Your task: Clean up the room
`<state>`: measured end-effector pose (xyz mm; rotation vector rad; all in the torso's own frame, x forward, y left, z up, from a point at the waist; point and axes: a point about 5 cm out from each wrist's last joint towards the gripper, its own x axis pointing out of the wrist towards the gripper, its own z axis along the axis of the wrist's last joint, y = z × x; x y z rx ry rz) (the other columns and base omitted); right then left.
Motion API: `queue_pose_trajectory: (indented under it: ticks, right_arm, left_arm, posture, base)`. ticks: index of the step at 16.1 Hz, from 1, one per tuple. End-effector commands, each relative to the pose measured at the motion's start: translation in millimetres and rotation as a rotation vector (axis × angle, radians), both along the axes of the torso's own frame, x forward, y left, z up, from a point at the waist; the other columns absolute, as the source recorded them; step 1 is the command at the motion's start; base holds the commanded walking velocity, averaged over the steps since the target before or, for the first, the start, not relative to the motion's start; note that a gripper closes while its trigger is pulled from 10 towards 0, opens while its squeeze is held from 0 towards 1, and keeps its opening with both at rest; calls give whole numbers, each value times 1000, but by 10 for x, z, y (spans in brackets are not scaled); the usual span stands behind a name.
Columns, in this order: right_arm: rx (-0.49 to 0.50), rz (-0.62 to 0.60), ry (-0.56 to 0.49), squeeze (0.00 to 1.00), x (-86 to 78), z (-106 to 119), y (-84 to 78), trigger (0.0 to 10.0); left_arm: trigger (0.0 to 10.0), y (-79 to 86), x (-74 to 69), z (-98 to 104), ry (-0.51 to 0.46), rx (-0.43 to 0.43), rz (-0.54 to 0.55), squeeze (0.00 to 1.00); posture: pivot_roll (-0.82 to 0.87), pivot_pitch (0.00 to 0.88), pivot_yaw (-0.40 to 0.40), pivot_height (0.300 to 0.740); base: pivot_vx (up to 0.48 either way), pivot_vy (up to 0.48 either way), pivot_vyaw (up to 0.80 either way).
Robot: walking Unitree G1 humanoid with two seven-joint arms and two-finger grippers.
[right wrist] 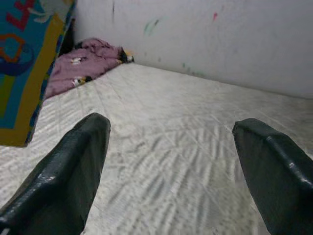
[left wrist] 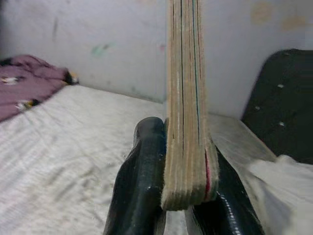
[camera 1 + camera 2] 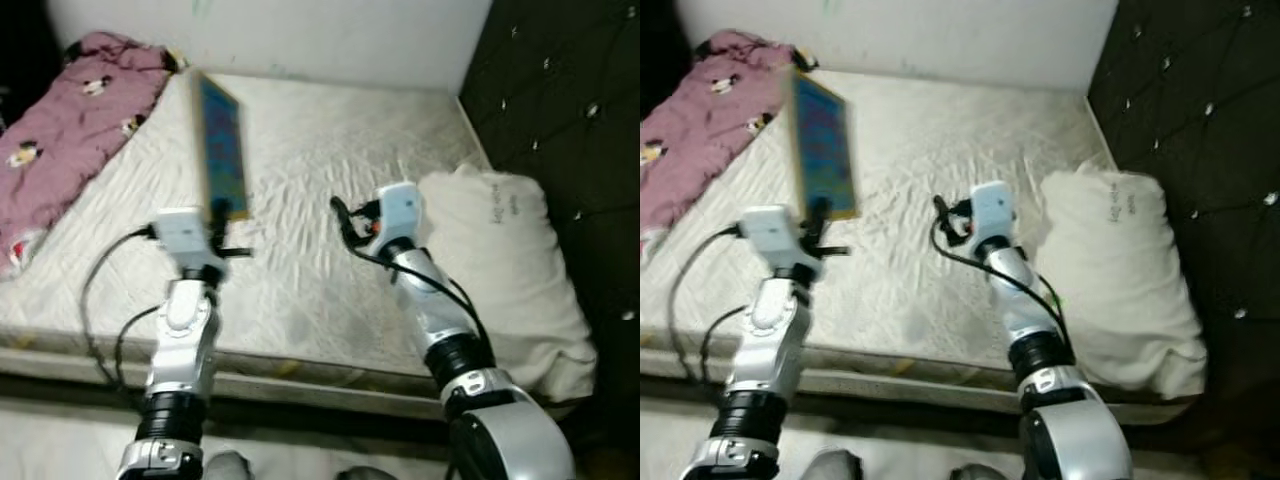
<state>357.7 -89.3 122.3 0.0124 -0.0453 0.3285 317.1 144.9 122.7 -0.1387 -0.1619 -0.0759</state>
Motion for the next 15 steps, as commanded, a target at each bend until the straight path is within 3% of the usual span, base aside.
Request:
queue_pose_trajectory:
  ticks: [1,15]
  right_arm:
    - [7,5,6,0,18,16,16,10000]
    - [9,0,18,0,40,17,7,10000]
  left_arm:
    - [10000,30,41,106,-40,11,2,0]
    - [10000,27,49,120,-56,-4,-6,0]
  posture:
    - [39,0,-60,740]
    - [38,0,-62,740]
  base:
    - [0,-420,0]
    - [0,-30,-43]
